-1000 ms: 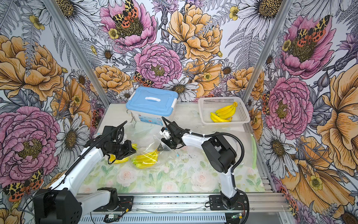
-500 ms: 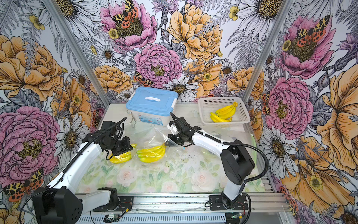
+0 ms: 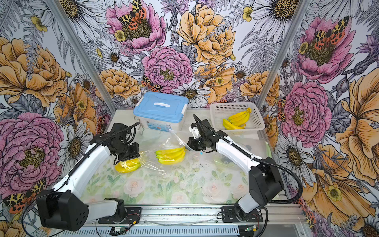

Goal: Open the zip-top bag and take out the banana
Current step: Pick up the banana from the zipper food storage bag.

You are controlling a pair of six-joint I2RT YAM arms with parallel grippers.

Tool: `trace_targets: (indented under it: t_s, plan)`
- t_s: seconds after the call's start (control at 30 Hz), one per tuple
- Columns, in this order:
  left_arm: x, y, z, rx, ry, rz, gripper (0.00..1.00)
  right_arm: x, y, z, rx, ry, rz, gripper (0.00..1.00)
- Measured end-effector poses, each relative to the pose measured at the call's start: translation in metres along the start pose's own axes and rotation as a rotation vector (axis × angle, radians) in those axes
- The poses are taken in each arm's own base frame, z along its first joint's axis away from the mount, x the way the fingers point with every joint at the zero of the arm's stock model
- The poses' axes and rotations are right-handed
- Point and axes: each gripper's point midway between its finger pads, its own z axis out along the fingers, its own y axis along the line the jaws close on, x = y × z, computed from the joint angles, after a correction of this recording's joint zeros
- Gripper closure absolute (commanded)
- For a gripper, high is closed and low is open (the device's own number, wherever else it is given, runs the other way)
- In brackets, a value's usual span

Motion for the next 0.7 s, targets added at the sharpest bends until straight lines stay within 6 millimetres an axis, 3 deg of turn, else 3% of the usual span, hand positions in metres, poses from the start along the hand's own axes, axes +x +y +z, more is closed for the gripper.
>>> trace_targets:
  t_s: [0.17, 0.4, 0.6, 0.7]
  plan:
    - [0.002, 0.007, -0.002, -0.044, 0.005, 0.003, 1.00, -0.028, -0.027, -0.042, 0.030, -0.121, 0.066, 0.89]
    - [-0.005, 0.011, -0.011, -0.077, -0.021, 0.024, 1.00, -0.037, -0.034, -0.065, 0.043, -0.173, 0.066, 0.89]
    - [-0.013, 0.017, -0.017, -0.083, -0.038, 0.009, 1.00, -0.057, -0.090, -0.106, 0.248, -0.259, 0.082, 0.91]
    - [-0.018, 0.016, -0.016, -0.085, -0.034, 0.010, 1.00, -0.087, -0.111, -0.145, 0.373, -0.356, 0.057, 0.91]
